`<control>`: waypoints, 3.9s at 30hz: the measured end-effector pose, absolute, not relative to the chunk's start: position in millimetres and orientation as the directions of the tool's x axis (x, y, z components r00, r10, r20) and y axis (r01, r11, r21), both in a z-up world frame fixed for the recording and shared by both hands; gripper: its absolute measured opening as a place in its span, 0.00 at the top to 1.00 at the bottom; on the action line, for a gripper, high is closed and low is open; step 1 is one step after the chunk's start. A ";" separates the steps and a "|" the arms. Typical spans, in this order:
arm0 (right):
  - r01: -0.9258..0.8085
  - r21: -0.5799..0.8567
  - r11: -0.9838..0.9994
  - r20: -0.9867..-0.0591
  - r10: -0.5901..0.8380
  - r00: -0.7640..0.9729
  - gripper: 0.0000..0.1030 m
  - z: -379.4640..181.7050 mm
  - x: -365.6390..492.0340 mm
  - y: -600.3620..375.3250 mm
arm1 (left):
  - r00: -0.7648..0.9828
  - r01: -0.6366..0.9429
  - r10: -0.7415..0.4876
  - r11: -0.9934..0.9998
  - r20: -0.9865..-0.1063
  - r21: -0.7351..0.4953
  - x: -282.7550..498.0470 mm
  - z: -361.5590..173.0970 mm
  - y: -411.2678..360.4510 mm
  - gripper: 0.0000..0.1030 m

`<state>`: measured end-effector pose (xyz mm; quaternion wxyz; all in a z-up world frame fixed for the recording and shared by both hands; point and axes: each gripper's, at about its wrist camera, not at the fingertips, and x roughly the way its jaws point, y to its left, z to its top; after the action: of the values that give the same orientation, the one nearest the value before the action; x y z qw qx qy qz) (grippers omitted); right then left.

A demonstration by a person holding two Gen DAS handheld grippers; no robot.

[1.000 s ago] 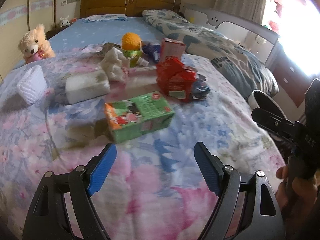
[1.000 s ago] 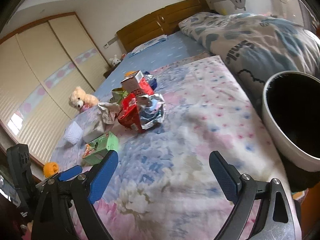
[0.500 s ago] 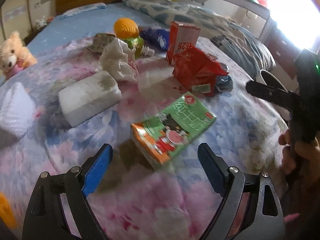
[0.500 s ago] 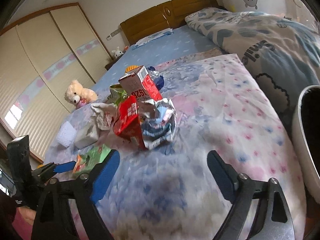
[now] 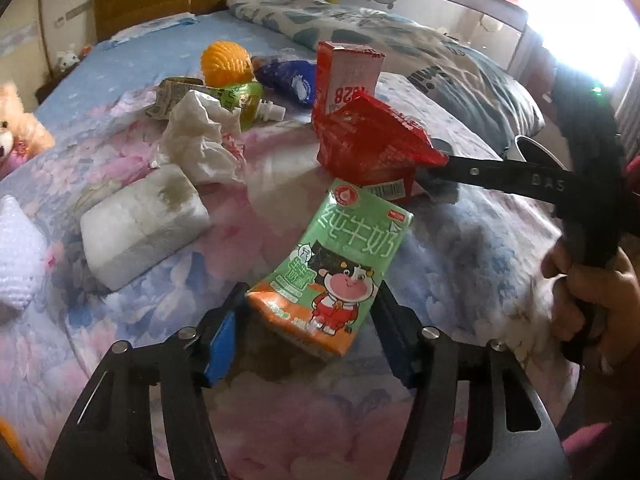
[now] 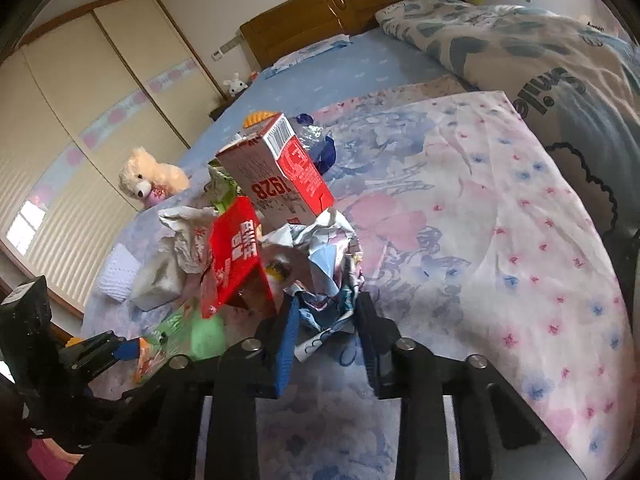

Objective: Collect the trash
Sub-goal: 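Grasp the green milk carton with the left tool while the right tool grasps crumpled foil wrapper, then carry the carton and wrapper over the bin and open both tools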

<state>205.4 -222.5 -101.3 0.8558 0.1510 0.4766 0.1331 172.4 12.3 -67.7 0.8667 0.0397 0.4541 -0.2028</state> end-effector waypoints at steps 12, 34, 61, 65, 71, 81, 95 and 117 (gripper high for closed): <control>-0.026 0.388 0.921 -0.741 0.328 0.587 0.77 -68.5 146.6 -268.4 | 0.570 0.364 -0.353 0.918 -0.742 -0.157 127.1 -44.2 -32.5 0.45; 0.092 0.383 0.919 -0.677 0.211 0.706 0.77 -19.8 63.9 -350.6 | 0.551 0.483 -0.433 0.862 -0.713 -0.151 106.3 -22.9 -128.5 0.45; 0.282 0.377 0.882 -0.682 0.059 0.729 0.77 -19.4 36.6 -446.4 | 0.494 0.629 -0.488 0.772 -0.720 -0.092 114.5 -10.0 -242.1 0.45; 0.298 0.374 0.878 -0.685 0.045 0.727 0.77 -21.2 38.1 -457.1 | 0.493 0.641 -0.488 0.764 -0.721 -0.079 119.6 -8.5 -256.1 0.45; 0.323 0.362 0.874 -0.695 0.022 0.719 0.77 -23.6 42.9 -467.9 | 0.489 0.657 -0.488 0.751 -0.723 -0.063 126.6 -7.9 -274.6 0.45; 0.335 0.350 0.875 -0.706 0.012 0.708 0.77 -27.9 55.7 -483.9 | 0.482 0.674 -0.469 0.739 -0.740 -0.029 137.7 -14.5 -298.8 0.45; 0.347 0.339 0.874 -0.725 0.008 0.688 0.77 -36.0 67.6 -492.7 | 0.474 0.670 -0.455 0.742 -0.754 -0.027 149.5 -21.4 -311.8 0.45; 0.359 0.333 0.872 -0.742 0.007 0.670 0.48 -45.4 82.3 -501.3 | 0.441 0.669 -0.477 0.739 -0.760 -0.076 150.6 -23.9 -311.2 0.36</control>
<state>82.3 -501.3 -45.4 0.8838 0.2326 0.3935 -0.0996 150.6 -311.2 -23.9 0.8405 0.1187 0.4040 -0.3409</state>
